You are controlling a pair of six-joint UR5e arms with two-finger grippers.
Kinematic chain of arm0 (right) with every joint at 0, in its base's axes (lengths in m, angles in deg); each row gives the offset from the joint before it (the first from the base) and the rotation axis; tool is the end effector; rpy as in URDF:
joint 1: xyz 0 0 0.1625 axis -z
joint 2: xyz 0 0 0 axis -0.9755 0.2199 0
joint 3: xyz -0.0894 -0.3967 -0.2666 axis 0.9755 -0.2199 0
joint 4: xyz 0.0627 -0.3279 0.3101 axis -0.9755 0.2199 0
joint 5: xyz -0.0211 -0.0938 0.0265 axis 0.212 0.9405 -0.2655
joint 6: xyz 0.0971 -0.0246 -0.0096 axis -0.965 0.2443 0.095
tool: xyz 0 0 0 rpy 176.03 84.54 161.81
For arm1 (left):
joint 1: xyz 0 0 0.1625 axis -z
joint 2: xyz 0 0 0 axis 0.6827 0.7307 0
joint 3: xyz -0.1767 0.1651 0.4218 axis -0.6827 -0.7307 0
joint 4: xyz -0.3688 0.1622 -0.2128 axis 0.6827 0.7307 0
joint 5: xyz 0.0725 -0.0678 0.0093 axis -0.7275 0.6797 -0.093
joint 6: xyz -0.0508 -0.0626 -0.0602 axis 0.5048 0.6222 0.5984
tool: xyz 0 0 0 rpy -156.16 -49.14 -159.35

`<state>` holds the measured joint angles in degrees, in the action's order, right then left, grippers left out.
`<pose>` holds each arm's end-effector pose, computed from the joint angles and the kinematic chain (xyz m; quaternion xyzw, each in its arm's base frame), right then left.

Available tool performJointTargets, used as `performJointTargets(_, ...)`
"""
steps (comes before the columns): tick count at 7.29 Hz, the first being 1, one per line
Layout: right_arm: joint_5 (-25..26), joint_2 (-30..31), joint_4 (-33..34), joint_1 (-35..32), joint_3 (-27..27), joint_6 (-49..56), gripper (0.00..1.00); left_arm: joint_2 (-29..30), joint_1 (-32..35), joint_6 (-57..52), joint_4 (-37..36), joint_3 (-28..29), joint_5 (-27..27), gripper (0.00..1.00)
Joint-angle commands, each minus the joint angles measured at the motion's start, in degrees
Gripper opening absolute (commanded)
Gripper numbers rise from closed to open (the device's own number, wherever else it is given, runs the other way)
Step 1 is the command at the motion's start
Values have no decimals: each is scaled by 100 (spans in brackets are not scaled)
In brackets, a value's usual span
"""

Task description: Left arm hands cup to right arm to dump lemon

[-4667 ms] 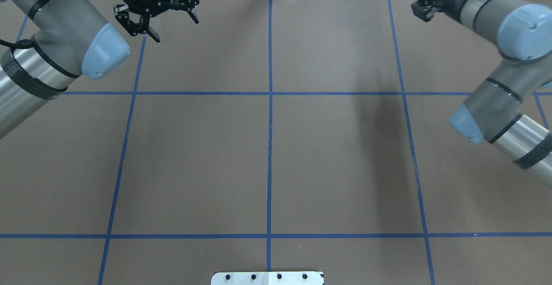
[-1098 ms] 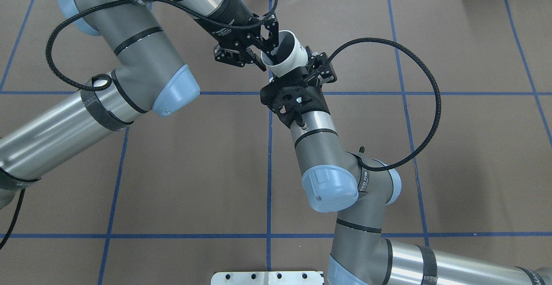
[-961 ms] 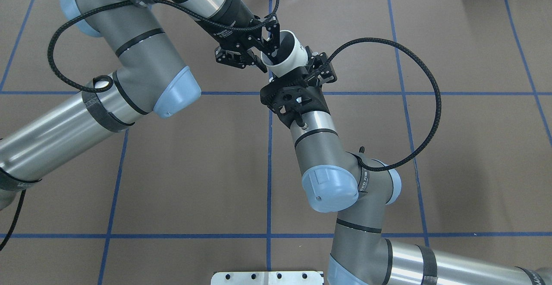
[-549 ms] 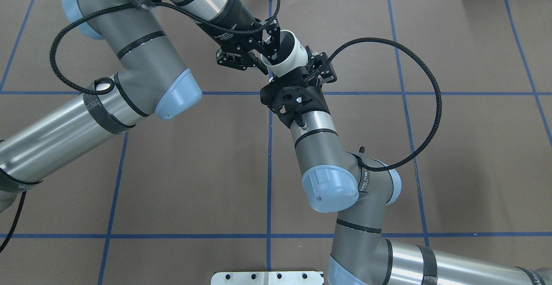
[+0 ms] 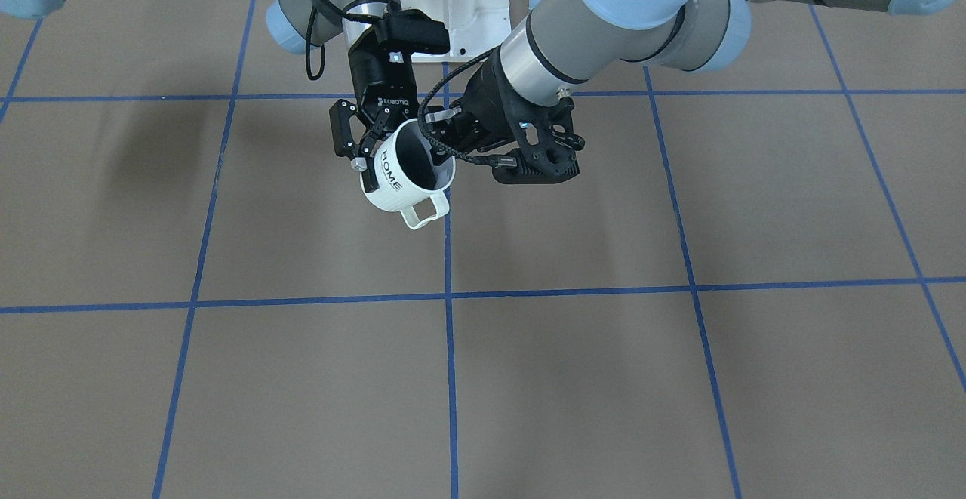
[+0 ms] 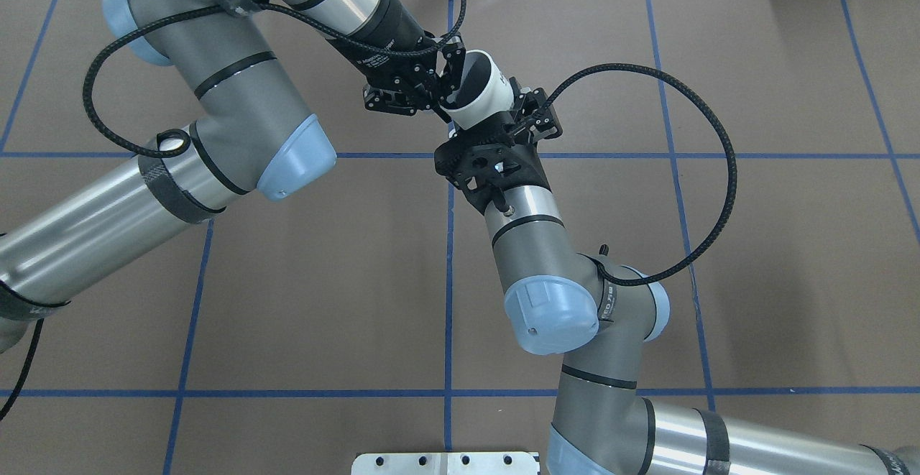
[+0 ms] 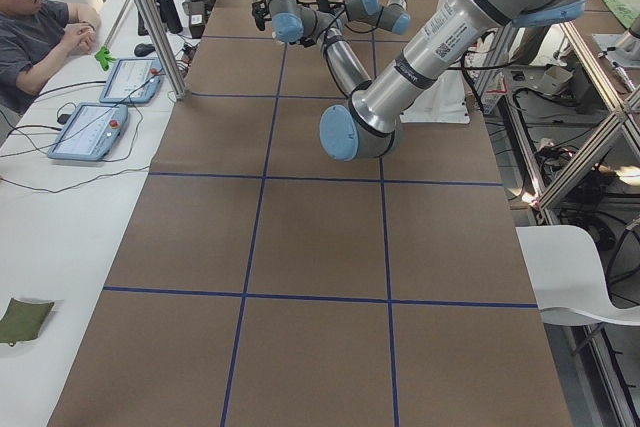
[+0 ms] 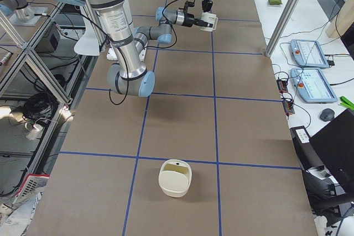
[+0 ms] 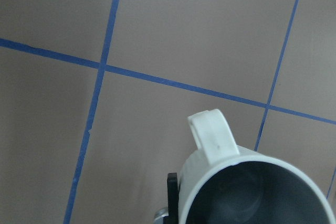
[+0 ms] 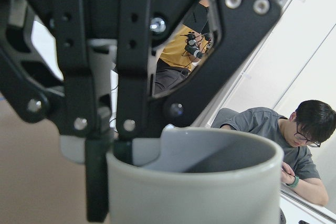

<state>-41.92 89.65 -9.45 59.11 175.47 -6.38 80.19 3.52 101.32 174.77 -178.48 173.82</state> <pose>-0.5760 -0.4150 0.1971 0.6439 -0.1827 -0.0235 0.7426 0.4781 -0.5922 0.0748 -0.0929 0.6033 -0.0871 0.7873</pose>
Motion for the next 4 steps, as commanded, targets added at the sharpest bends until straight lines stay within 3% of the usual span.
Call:
performJointTargets(1,-3,12,-3,-1,1,-1,100,-8,35,14,-4,4,14,0)
performJointTargets(4,-3,29,-21,-1,1,-1,100,0,280,23,-4,4,162,0)
